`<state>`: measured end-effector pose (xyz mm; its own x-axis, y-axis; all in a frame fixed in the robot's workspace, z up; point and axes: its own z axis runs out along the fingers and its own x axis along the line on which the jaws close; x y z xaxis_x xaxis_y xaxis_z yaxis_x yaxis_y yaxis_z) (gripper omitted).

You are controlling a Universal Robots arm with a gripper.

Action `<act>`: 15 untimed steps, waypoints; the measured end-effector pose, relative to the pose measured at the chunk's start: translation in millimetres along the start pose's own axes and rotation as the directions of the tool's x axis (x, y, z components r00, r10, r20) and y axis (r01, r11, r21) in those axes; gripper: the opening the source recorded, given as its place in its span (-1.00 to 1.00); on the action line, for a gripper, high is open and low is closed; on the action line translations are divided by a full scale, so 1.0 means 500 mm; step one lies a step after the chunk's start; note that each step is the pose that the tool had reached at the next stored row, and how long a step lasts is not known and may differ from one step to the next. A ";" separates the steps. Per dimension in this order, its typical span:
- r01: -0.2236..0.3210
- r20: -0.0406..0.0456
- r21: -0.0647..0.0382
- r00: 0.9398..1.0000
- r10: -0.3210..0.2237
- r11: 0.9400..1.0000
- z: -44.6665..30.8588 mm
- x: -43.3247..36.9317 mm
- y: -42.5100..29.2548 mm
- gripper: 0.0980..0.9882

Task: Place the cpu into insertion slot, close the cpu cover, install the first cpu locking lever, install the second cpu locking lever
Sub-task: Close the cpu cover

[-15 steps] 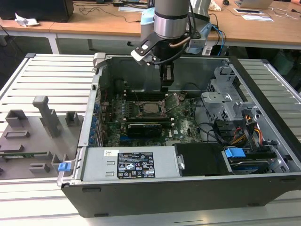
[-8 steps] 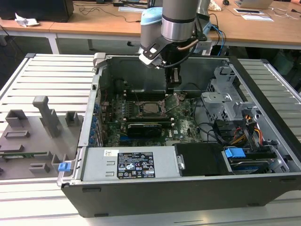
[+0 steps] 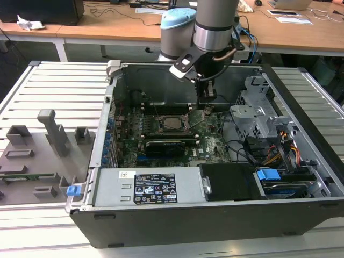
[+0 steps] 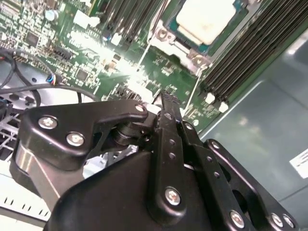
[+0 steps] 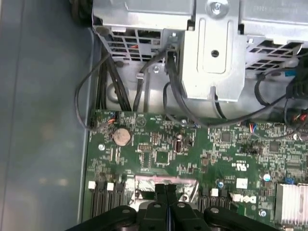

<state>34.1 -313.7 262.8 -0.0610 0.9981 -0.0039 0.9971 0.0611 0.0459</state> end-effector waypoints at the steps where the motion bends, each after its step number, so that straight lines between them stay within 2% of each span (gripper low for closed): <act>1: -0.001 0.000 0.000 1.000 0.001 1.000 0.001 0.000 0.004 -0.98; 2: -0.001 0.000 0.000 1.000 0.001 1.000 0.001 0.000 0.006 -0.98; 3: -0.005 0.000 0.001 1.000 0.005 1.000 0.004 -0.001 0.023 -0.98; 8: -0.018 0.001 0.003 1.000 0.018 1.000 0.009 -0.002 0.045 -0.98; 11: -0.019 0.001 0.004 1.000 0.019 1.000 0.013 -0.003 0.052 -0.98; 15: -0.019 0.001 0.005 1.000 0.019 1.000 0.032 -0.003 0.055 -0.98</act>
<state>62.4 -313.5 248.3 -0.0423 0.9991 -0.0038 0.9983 0.0424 0.0410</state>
